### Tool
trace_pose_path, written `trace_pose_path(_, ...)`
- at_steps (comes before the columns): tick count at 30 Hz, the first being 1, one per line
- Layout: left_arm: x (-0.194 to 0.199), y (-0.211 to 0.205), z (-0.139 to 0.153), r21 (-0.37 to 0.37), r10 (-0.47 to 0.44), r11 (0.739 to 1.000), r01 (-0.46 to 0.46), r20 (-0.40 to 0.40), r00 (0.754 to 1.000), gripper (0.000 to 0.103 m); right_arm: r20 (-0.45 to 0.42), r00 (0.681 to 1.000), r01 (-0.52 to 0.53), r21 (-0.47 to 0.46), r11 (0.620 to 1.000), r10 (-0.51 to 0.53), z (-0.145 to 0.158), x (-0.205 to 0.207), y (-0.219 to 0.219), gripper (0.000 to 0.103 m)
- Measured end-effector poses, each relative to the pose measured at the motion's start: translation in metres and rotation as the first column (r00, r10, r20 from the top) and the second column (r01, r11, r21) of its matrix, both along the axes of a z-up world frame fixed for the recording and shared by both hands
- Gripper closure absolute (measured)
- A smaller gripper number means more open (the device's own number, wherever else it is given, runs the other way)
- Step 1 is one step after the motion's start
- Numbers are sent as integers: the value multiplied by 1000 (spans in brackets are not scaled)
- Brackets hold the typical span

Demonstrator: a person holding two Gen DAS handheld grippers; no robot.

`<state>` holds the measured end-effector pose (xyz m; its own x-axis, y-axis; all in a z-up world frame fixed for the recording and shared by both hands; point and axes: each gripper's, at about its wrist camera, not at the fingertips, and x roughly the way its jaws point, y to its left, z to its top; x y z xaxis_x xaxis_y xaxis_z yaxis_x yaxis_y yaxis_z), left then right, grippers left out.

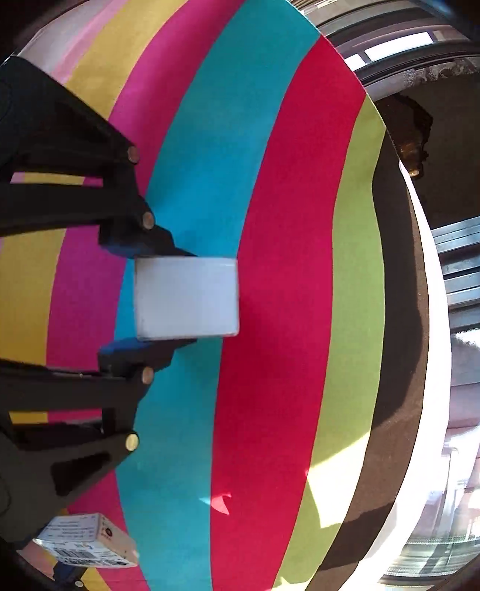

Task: Organize objects
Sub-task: 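Grasp the white cube box with the left tool while the right tool holds the barcode box, then lift the cube box and barcode box and carry them toward the cardboard box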

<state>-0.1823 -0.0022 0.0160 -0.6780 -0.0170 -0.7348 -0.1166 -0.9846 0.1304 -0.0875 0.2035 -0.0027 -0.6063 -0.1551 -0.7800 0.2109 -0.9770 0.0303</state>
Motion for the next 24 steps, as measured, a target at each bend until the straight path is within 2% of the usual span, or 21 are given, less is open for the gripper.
trace_pose_path(4, 58, -4, 2, 51, -40, 998, 42, -31, 999, 65, 2, 1000, 3, -12, 1000, -3, -1, 0, 6, 68)
trace_pose_path(9, 116, -8, 7, 117, 12, 993, -7, -43, 999, 65, 7, 1000, 15, -42, 999, -15, -2, -1, 16, 68)
trace_pose_path(11, 133, -9, 6, 120, 32, 992, -29, -31, 999, 65, 7, 1000, 15, -39, 999, -15, -3, -14, 23, 68)
trace_pose_path(14, 154, -17, 4, 172, 43, 984, -44, 12, 999, 65, 5, 1000, 16, -33, 999, -16, 5, -18, 1, 68)
trace_pose_path(16, 169, -21, 2, 176, 37, 983, -42, 32, 999, 64, 3, 1000, 23, -24, 999, -23, 1, -17, 4, 69)
trace_pose_path(18, 187, -19, 1, 163, 25, 986, -31, 39, 999, 64, 14, 1000, 24, -6, 1000, -24, 8, 2, 1, 69)
trace_pose_path(21, 200, -22, 1, 142, 16, 990, -22, 48, 999, 64, 29, 999, 27, -66, 997, -25, 13, 33, 3, 69)
trace_pose_path(24, 211, -26, 1, 165, 4, 986, -15, 69, 998, 64, 14, 1000, 6, -59, 998, -5, 19, 69, -2, 69)
